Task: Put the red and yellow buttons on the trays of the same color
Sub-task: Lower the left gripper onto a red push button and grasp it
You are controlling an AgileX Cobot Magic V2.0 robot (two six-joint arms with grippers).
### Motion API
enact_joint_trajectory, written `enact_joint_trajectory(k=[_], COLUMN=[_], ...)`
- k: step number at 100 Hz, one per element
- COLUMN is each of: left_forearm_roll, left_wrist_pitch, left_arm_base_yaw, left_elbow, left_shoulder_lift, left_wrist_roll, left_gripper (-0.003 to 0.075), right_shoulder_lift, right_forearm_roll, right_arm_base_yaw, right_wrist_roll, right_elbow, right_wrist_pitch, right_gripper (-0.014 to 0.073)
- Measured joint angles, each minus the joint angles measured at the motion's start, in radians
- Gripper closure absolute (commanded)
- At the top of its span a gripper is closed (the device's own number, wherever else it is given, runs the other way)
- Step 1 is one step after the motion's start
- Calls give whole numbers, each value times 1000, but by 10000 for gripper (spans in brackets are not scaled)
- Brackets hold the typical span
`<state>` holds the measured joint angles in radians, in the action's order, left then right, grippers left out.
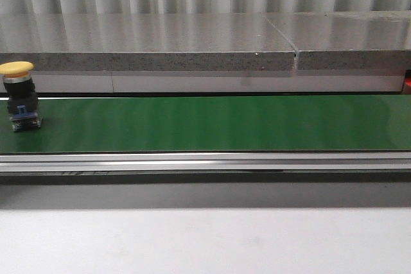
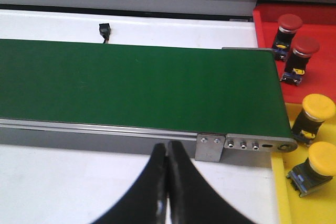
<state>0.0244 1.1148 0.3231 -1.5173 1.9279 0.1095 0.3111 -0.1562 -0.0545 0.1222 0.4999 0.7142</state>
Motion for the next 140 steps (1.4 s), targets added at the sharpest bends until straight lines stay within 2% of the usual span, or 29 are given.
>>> enact_joint_trajectory(k=[70, 82, 101, 111, 123, 140], left_forearm_roll=[0, 0, 0, 0, 0, -2], left_wrist_pitch=[-37, -37, -44, -46, -50, -51], left_arm_base_yaw=[0, 0, 0, 0, 0, 0], left_elbow=[-1, -1, -1, -1, -1, -1], left_shoulder_lift=[55, 59, 59, 59, 59, 52], left_wrist_roll=[0, 0, 0, 0, 0, 0], left_gripper=[150, 223, 430, 503, 542, 545], right_shoulder_lift=[0, 0, 0, 0, 0, 0], right_forearm_roll=[0, 0, 0, 0, 0, 0], right_arm_base_yaw=[0, 0, 0, 0, 0, 0], right_wrist_roll=[0, 0, 0, 0, 0, 0], right_elbow=[0, 0, 0, 0, 0, 0], right_wrist_pitch=[0, 0, 0, 0, 0, 0], right_gripper=[665, 665, 665, 665, 665, 665])
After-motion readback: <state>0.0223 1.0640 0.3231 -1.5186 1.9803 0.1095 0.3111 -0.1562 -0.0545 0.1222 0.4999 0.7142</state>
